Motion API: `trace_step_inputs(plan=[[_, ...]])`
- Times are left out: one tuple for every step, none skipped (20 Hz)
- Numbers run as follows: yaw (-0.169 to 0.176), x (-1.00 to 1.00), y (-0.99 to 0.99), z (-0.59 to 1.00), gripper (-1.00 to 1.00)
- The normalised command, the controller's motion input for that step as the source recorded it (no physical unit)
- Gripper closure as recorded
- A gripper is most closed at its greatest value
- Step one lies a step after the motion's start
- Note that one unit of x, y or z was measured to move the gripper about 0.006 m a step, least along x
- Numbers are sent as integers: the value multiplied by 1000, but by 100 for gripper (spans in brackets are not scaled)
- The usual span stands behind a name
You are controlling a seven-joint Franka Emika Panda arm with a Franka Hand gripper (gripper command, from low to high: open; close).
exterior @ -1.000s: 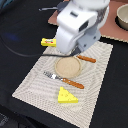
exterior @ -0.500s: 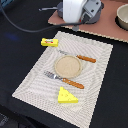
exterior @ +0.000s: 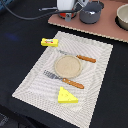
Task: Interact with the objects in diverse but meaningful ways.
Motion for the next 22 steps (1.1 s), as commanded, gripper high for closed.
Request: trace_step_inputs(plan=[[10,-1000,483,-360,100],[12,-991,509,-369,100],[13,-951,543,-360,100],[16,-829,537,-371,100],[46,-503,651,-246,100],[50,-483,666,-251,100],[49,-503,620,-283,100],[46,-514,631,-309,100],[45,-500,663,-331,100],[44,-546,637,-340,100],[42,-574,586,-311,100],[39,-574,580,-317,100],[33,-529,600,-317,100],[30,-471,580,-309,100],[25,-369,560,-286,100],[23,-240,514,-257,100],[20,-240,477,-243,100],[19,-234,483,-229,100],[19,-217,509,-257,100],[19,-266,486,-280,100],[15,-289,466,-303,100],[11,-269,466,-303,100]])
